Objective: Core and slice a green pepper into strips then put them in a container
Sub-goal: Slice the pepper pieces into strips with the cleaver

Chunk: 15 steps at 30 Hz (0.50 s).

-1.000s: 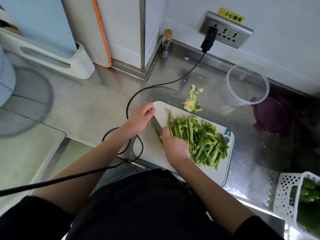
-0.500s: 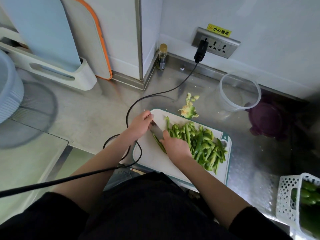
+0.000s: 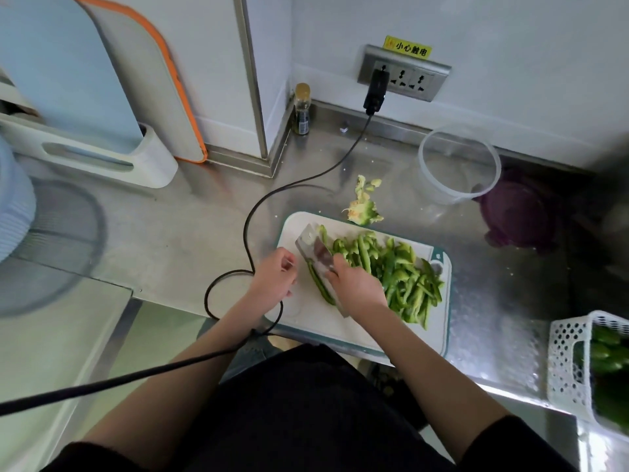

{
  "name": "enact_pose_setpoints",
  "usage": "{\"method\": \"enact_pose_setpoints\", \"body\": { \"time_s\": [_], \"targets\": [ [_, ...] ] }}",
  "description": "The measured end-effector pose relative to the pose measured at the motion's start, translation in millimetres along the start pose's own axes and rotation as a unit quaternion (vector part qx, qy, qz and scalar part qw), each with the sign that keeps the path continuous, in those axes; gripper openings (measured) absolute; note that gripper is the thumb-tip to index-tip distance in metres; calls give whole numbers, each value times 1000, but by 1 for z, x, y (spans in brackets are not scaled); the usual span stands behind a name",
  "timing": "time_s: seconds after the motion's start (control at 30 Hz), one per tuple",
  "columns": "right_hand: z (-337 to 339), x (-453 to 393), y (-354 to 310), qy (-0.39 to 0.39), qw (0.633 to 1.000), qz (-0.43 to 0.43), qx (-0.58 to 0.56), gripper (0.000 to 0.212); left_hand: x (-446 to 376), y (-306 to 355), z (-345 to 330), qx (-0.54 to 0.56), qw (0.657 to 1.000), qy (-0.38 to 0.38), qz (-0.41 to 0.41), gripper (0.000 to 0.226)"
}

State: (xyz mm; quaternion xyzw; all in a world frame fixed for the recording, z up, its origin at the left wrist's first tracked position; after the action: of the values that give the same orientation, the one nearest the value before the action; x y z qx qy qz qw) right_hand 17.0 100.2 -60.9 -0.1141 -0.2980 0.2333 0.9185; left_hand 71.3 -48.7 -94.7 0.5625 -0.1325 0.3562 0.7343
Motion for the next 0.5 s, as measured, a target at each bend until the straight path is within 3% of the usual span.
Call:
{"method": "enact_pose_setpoints", "body": {
  "time_s": [0.1, 0.2, 0.37, 0.5],
  "targets": [
    [13, 2, 17, 65, 993, -40, -93, 22, -1, 7, -7, -7, 1000, -8, -10, 9],
    [18, 12, 35, 139, 963, -97, -207, 24, -2, 14, -21, -54, 998, -20, -34, 5],
    [27, 28, 42, 196, 949, -96, -228, 19, -9, 23, -38, -176, 982, -4, -72, 25],
    [26, 43, 43, 206, 939, -105, -256, 23, -20, 27, -45, -206, 977, 47, -35, 46]
  ]
}}
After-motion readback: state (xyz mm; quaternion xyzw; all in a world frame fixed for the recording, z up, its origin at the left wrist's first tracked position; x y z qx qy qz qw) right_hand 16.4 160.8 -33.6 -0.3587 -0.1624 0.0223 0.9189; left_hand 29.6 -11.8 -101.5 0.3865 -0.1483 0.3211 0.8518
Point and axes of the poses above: each hand's wrist, its own x-axis away from the middle knuckle, its own z-axis out of the back of the hand, y = z × x, the point moved 3 cm from there along -x, towards the middle knuckle, and after that the axes turned 4 degrees about z, right-handed, at the moved point
